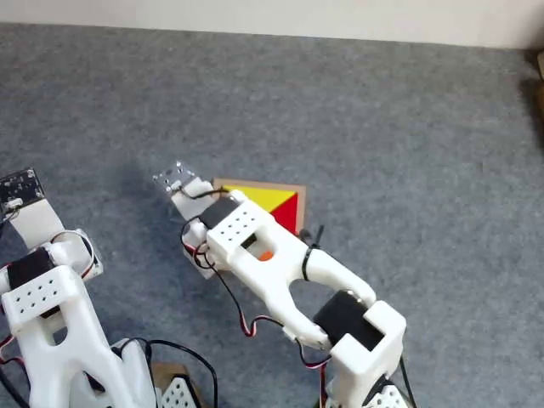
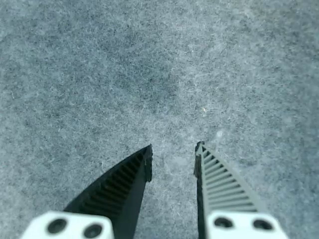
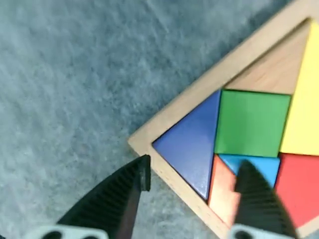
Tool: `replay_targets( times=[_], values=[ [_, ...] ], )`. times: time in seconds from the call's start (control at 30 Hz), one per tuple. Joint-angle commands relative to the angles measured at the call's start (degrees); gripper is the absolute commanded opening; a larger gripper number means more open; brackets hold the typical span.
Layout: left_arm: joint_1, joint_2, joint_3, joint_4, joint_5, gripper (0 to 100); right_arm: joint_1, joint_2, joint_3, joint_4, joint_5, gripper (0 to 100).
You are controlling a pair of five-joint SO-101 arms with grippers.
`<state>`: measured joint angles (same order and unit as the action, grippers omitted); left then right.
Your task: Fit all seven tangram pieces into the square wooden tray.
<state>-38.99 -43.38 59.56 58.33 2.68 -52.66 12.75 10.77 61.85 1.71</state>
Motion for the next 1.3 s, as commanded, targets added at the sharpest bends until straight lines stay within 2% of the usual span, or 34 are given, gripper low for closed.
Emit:
replay_targets(
  times=[0.0,0.17,0.37,0.53,0.83,0.97,1.1,1.27],
  values=[
    [-0.3,-1.2,-2.0,-0.7,0.5,15,0.7,-7.4,-3.8,0.9,0.8,13.2],
    [0.4,-1.6,-2.2,-1.0,0.6,15,2.6,-19.2,0.0,3.8,0.9,6.0],
    [5.8,-1.6,-2.0,-1.9,0.6,14,7.8,-31.3,9.6,3.6,0.8,1.1],
    [10.2,-1.6,-2.2,-2.0,0.6,0,11.7,-38.7,17.2,3.6,0.8,0.6],
    [13.2,-1.7,-1.9,-2.3,0.6,0,18.2,-51.6,30.8,3.6,0.8,0.6],
    [13.2,-1.9,0.5,-6.2,0.6,0,20.9,-55.3,35.8,3.6,0.8,0.6],
    [14.1,-7.9,4.6,-8.7,0.6,0,23.2,-58.7,39.2,3.6,0.8,0.6],
    [17.1,-23.0,12.4,-8.7,0.4,0,24.0,-64.0,43.2,3.6,0.8,0.6]
  ],
)
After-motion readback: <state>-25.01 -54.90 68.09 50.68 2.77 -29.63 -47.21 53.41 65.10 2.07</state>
